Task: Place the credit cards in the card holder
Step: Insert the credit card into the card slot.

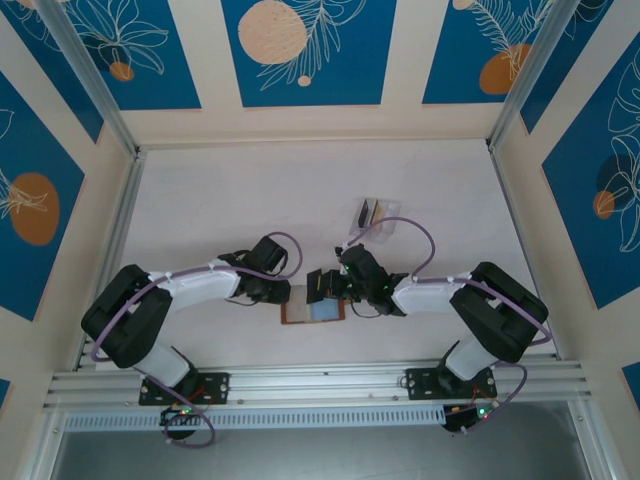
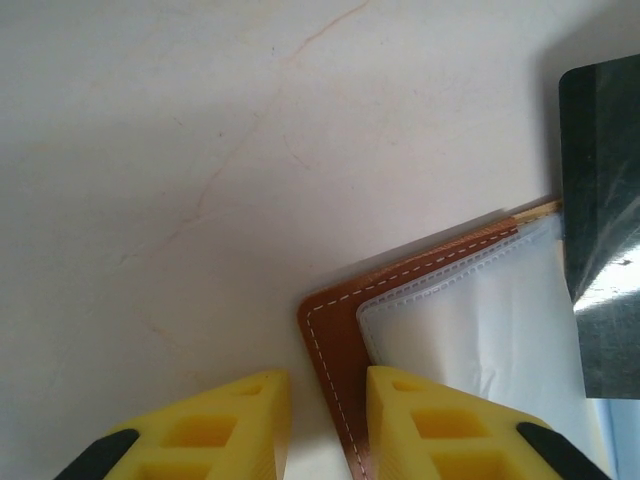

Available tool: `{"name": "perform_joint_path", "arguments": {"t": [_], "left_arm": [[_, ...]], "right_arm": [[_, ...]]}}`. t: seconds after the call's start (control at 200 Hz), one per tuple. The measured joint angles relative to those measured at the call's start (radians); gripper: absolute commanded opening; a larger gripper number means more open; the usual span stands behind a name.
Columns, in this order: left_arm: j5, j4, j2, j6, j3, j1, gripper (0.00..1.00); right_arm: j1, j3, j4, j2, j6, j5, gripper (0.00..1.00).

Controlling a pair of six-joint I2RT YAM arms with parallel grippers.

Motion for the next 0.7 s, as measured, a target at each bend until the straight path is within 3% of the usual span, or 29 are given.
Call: {"name": "perform_joint_path", "arguments": {"t": [0.7], "left_arm": [[-0.003,-0.01,0.012,-0.001,0.011,0.0,0.24]], "right_arm": [[0.053,-0.043,0.063,-0.004,0.108,0.031,0.0]]}}
